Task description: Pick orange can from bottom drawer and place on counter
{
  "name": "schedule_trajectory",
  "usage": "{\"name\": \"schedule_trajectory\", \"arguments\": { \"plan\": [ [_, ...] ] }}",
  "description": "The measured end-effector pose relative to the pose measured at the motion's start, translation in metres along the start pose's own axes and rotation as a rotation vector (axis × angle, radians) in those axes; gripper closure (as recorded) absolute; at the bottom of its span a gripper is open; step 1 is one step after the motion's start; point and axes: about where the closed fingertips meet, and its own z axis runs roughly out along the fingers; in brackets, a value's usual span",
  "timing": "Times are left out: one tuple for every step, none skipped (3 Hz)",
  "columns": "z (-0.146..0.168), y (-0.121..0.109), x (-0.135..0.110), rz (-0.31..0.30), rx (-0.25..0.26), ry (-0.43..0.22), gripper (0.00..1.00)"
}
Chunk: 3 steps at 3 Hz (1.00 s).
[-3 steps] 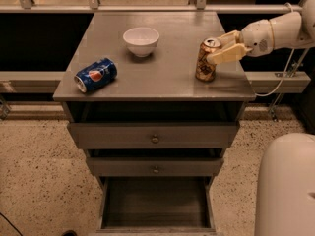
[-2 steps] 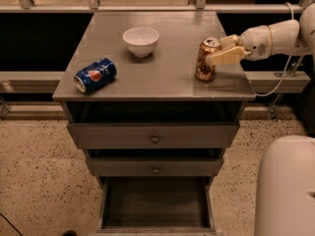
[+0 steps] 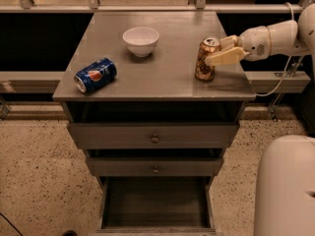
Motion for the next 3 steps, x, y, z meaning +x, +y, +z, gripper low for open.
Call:
{"name": "schedule_trajectory", "arguments": {
  "plan": [
    [0.002,0.002,-0.004,-0.026,-0.013,-0.018,0.00],
    [0.002,0.010,-0.018,-0.099,-0.034,-0.007,0.00],
    [-0.031,0.025,-0.036,-0.223,0.010,0.022,0.00]
  ]
}}
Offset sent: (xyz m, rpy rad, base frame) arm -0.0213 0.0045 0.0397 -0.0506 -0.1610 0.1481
